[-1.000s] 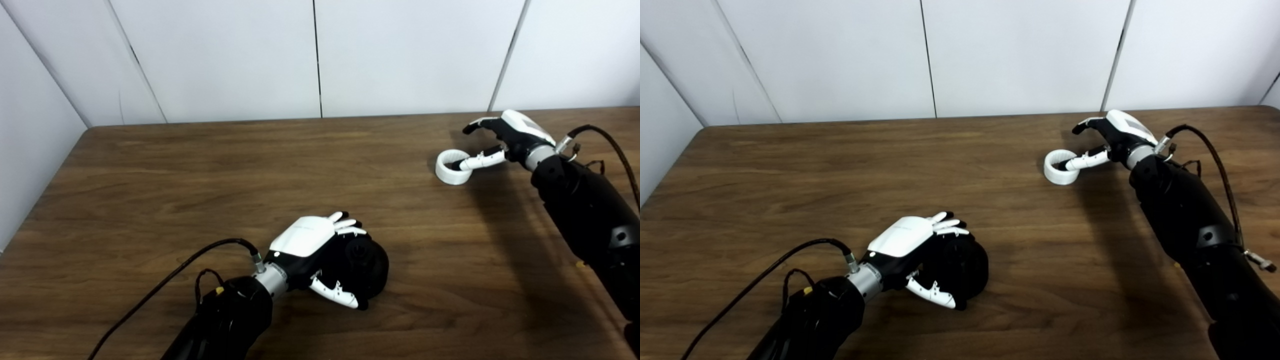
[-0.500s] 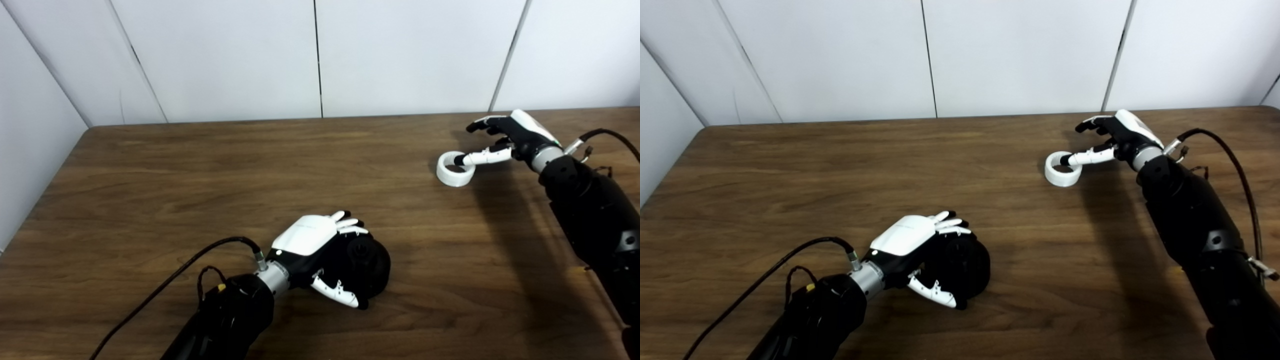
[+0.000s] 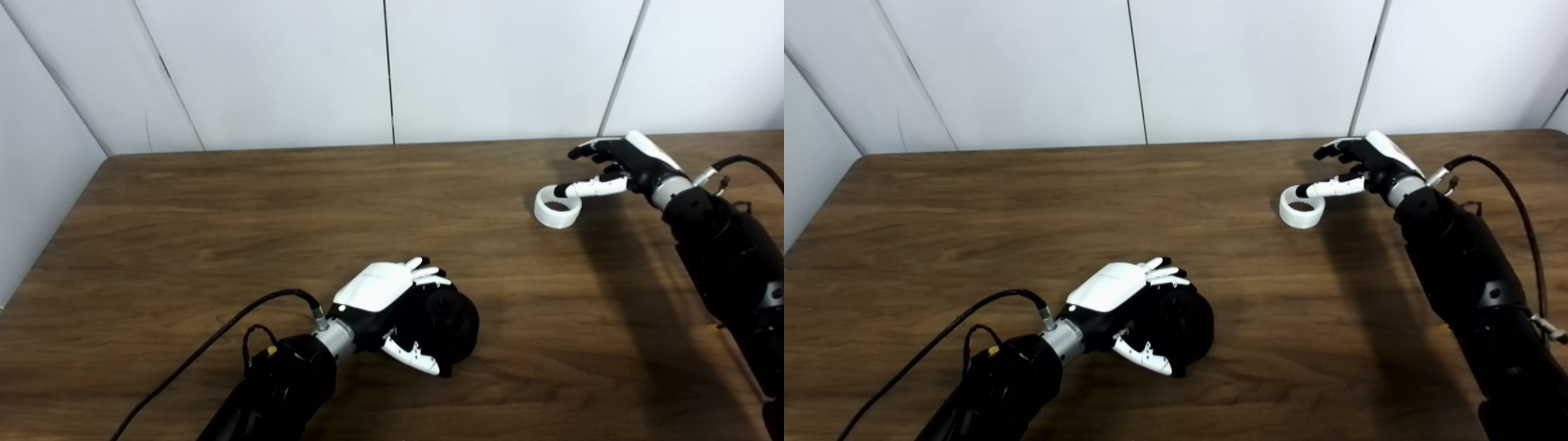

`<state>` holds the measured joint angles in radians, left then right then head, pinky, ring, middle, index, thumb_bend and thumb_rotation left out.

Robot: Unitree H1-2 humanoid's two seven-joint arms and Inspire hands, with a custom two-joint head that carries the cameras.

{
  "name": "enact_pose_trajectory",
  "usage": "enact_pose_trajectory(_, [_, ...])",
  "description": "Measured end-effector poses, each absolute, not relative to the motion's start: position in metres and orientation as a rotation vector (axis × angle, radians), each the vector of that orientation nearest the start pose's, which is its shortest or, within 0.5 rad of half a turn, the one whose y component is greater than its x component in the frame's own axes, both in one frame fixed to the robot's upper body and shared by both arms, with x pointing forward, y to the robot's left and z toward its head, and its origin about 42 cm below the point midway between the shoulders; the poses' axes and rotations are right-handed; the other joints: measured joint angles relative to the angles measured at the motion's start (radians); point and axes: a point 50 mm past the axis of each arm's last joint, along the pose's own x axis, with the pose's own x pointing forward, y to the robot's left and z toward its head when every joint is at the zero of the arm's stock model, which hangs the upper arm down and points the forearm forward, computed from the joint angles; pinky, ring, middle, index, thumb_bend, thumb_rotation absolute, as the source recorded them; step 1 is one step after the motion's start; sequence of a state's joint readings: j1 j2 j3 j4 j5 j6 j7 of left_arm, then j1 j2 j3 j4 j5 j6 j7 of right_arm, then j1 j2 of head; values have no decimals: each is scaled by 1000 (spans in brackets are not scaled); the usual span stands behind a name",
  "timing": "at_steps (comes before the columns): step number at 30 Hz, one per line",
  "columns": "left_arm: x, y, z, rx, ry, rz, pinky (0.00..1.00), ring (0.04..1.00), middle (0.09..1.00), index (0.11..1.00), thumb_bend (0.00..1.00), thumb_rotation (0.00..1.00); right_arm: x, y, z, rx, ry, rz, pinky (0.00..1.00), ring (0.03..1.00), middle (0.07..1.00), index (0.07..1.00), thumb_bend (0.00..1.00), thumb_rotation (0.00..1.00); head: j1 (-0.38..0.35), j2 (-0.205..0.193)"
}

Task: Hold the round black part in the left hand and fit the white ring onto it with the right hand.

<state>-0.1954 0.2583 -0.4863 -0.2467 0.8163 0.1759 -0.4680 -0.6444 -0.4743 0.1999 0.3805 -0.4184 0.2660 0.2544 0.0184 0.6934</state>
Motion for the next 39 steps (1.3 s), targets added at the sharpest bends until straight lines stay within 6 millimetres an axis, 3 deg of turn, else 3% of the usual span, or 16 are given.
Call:
enact_pose_trajectory(9, [298, 139, 164, 1136, -166, -692, 945, 1000, 938, 821, 983, 429, 464, -309, 217, -973, 150, 192, 814, 895, 881, 764, 886, 399, 2, 0])
enact_pose_trajectory(27, [300, 139, 163, 1136, -163, -691, 940, 1000, 942, 827, 982, 437, 463, -307, 218, -1009, 156, 199, 787, 929, 907, 779, 917, 394, 5, 2])
enact_pose_trajectory(39, [300, 139, 164, 1138, -162, -687, 937, 1000, 940, 825, 973, 430, 462, -304, 217, -1051, 148, 217, 844, 962, 915, 779, 916, 380, 6, 9])
